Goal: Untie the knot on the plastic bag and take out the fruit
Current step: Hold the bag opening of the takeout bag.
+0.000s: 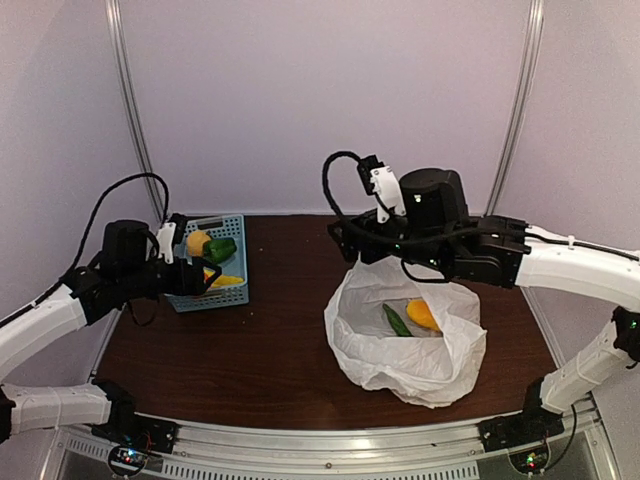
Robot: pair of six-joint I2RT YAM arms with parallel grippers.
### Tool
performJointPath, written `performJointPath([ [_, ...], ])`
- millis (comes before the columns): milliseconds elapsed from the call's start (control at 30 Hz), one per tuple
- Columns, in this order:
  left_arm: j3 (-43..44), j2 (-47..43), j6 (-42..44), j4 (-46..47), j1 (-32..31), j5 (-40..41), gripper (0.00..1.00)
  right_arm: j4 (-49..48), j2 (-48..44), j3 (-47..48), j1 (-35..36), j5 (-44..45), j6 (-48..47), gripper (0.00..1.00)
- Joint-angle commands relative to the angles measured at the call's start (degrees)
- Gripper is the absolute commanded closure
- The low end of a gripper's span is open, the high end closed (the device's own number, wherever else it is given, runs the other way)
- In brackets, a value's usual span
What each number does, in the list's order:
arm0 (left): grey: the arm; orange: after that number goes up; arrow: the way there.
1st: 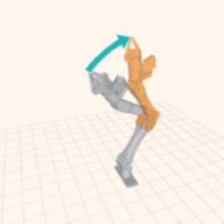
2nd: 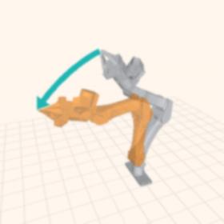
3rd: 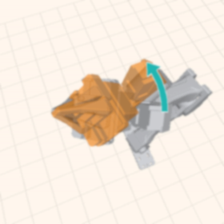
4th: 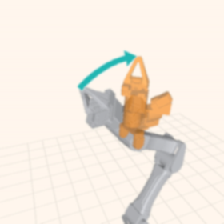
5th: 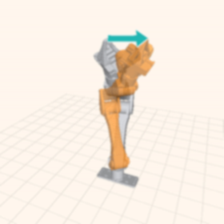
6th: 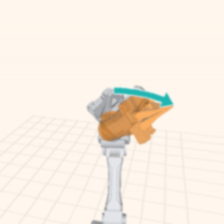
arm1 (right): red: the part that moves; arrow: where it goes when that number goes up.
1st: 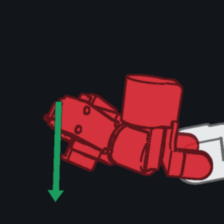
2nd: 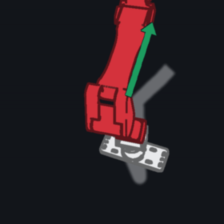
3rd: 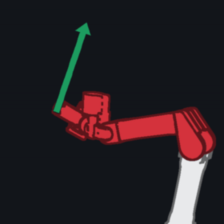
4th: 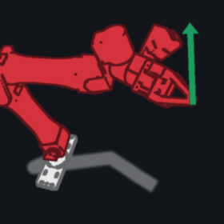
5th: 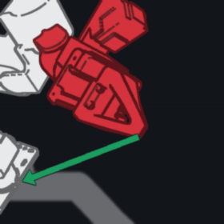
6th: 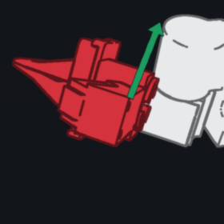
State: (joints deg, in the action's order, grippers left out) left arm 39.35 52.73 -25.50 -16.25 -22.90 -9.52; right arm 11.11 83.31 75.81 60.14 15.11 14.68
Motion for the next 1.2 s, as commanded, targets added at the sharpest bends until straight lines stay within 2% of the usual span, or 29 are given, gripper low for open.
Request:
performJointPath([
  [0, 1.7, 2.8, -3.4, 3.5, -8.4, 3.0, 0.16, 9.0, -7.4, -5.4, 0.8, 0.5, 4.8, 0.20],
  [133, 0.9, 6.3, -9.1, 11.5, -14.2, 2.2, 0.16, 11.7, -13.2, -11.1, 1.5, -1.4, 8.9, 0.24],
  [233, 0.5, 10.6, -12.5, 18.7, -18.2, 1.7, 0.15, 12.4, -14.7, -14.7, 1.9, -2.8, 10.7, 0.28],
  [333, 2.8, 15.8, -13.4, 21.6, -23.0, 2.7, 0.15, 13.5, -14.8, -17.5, 2.1, -1.3, 12.9, 0.30],
  [667, 11.6, 33.1, -15.0, 30.7, -32.2, -2.5, 0.09, 19.2, -10.4, -16.1, 2.1, 3.0, 13.5, 0.32],
  [833, 13.8, 38.7, -14.4, 29.0, -33.0, -2.1, 0.03, 20.1, -9.3, -15.6, 2.1, 3.8, 14.0, 0.32],
  [967, 16.0, 42.7, -14.5, 27.5, -33.4, -2.8, 0.03, 22.4, -7.6, -14.6, 2.0, 5.5, 14.6, 0.33],
  [1067, 16.1, 44.1, -15.4, 30.3, -34.0, -3.9, 0.13, 24.5, -6.0, -13.5, 2.0, 6.5, 14.4, 0.33],
  [1133, 16.5, 45.2, -16.0, 31.4, -34.0, -4.7, 0.32, 25.1, -4.7, -13.1, 1.8, 5.5, 14.0, 0.32],
  [1167, 16.8, 45.7, -16.3, 31.5, -34.2, -4.9, 0.45, 25.4, -3.9, -12.8, 1.5, 5.0, 14.0, 0.31],
])
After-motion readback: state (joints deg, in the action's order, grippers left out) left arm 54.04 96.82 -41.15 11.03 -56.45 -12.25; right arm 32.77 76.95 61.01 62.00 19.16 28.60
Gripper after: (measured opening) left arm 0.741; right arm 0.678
